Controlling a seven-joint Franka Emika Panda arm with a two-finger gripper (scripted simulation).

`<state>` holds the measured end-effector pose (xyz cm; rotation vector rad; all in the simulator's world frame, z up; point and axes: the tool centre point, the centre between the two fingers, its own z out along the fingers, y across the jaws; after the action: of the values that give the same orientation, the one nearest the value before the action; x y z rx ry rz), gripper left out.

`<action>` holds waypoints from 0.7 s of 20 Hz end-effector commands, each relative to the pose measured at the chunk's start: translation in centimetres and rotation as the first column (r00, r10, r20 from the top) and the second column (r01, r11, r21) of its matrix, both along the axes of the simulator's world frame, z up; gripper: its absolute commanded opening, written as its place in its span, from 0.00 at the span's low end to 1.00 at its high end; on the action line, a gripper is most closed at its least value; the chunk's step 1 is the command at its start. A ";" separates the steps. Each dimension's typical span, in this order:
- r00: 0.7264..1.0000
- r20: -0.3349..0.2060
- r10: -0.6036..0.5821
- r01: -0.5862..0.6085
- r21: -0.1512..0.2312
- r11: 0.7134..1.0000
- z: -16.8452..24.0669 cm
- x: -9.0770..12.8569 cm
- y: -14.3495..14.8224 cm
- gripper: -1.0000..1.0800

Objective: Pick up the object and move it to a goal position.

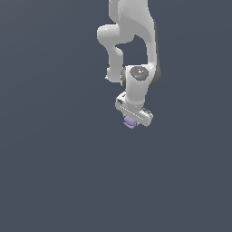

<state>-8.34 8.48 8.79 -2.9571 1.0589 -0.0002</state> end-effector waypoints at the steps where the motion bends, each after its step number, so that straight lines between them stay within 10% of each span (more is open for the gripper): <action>1: 1.000 0.001 0.000 0.000 0.000 1.000 1.9 -0.1 0.6 0.00; 14: 1.000 0.001 -0.001 0.001 -0.003 1.000 15.1 -1.0 4.8 0.00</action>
<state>-9.19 12.75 22.25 -2.9579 1.0602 -0.0036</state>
